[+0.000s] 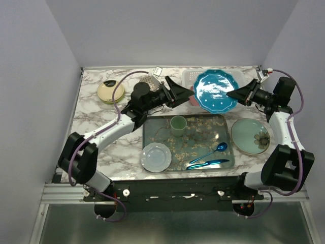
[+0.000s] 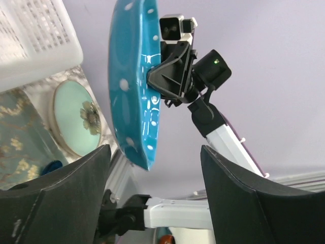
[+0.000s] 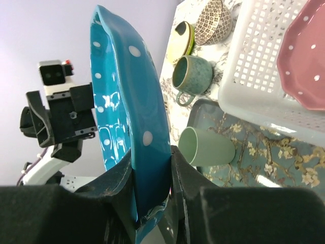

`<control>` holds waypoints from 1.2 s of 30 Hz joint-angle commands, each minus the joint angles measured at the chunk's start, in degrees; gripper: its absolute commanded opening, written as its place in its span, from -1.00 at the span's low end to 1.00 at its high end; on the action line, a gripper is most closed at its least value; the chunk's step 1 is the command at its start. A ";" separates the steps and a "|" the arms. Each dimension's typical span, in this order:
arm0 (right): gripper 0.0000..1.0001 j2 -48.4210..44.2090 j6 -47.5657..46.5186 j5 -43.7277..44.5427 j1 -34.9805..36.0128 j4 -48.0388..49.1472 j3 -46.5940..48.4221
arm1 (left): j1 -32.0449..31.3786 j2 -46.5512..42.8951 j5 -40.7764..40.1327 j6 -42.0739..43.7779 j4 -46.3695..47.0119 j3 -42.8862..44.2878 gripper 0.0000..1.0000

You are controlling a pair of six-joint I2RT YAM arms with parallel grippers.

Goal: Place the mixed dishes into the plastic bin
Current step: Place the plate in the plastic bin.

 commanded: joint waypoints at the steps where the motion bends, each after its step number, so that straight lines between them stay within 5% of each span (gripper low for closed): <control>1: -0.99 2.90 4.99 -3.04 -0.24 8.16 4.71 | 4.21 -7.36 -2.17 14.64 -14.67 -0.13 0.89; 7: -0.99 7.22 -0.09 1.17 -0.06 6.32 8.84 | 7.74 -17.02 -12.94 37.65 -33.21 2.51 0.97; 13: -0.99 14.42 -7.91 7.41 1.17 0.95 15.17 | 8.00 -27.75 -23.34 55.14 -34.76 -4.07 0.97; 17: -0.99 18.82 -11.97 11.19 2.39 -4.49 19.74 | 8.00 -32.69 -27.12 58.42 -32.29 -10.57 0.97; 36: -0.94 34.82 -19.62 23.32 7.94 -13.11 32.84 | 8.09 -32.43 -24.06 59.83 -32.64 -10.24 0.97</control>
